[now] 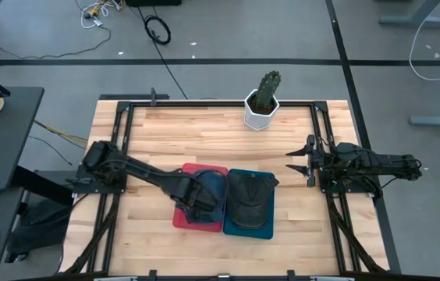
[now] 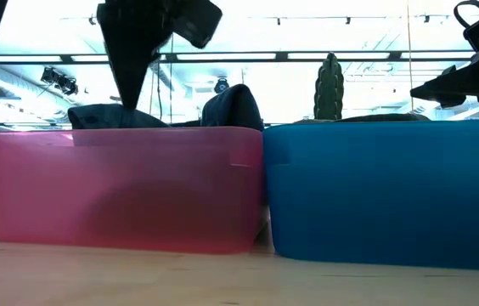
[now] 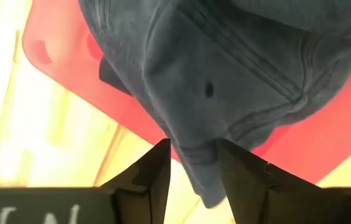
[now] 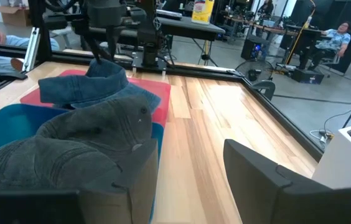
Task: Pick & Place hat
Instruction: Put the blue cap into the pink bin
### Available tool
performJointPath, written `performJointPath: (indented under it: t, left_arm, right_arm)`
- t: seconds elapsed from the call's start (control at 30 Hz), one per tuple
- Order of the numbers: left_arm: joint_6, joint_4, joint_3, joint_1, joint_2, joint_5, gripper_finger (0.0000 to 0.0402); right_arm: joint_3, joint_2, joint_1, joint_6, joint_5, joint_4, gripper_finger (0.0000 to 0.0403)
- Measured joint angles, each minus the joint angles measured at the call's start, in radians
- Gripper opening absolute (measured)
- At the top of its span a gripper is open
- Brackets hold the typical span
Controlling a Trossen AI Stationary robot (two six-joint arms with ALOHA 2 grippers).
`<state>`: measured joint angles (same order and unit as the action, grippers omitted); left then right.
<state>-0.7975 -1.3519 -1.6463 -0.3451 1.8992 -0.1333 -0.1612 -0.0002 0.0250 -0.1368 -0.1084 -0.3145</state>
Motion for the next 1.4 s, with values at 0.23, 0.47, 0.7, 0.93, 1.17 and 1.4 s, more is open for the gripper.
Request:
performJointPath:
  t: [0.23,0.47,0.7,0.93,1.17,1.4]
  left_arm:
    - [-0.057,0.060,0.000,-0.049,-0.010,0.012,0.0112]
    - [-0.041,0.139,0.004,-0.037,0.011,0.038,0.0072]
    - [-0.003,0.116,0.004,-0.028,-0.001,0.028,0.0015]
    - [-0.034,0.039,0.002,-0.027,-0.053,0.026,0.0003]
    - [-0.075,0.002,0.045,-0.018,-0.054,0.004,0.0002]
    - [-0.046,0.295,0.214,0.007,-0.052,0.105,0.0002]
  right_arm:
    - [0.000,0.000,0.000,0.000,0.000,0.000,0.0187]
    - [0.000,0.000,0.000,0.000,0.000,0.000,0.0187]
    - [0.000,0.000,0.000,0.000,0.000,0.001,0.0188]
    - [0.000,0.000,0.000,0.000,0.000,0.001,0.0188]
    - [0.000,0.000,0.000,0.000,0.000,0.001,0.0187]
    - [0.000,0.000,0.000,0.000,0.000,0.001,0.0188]
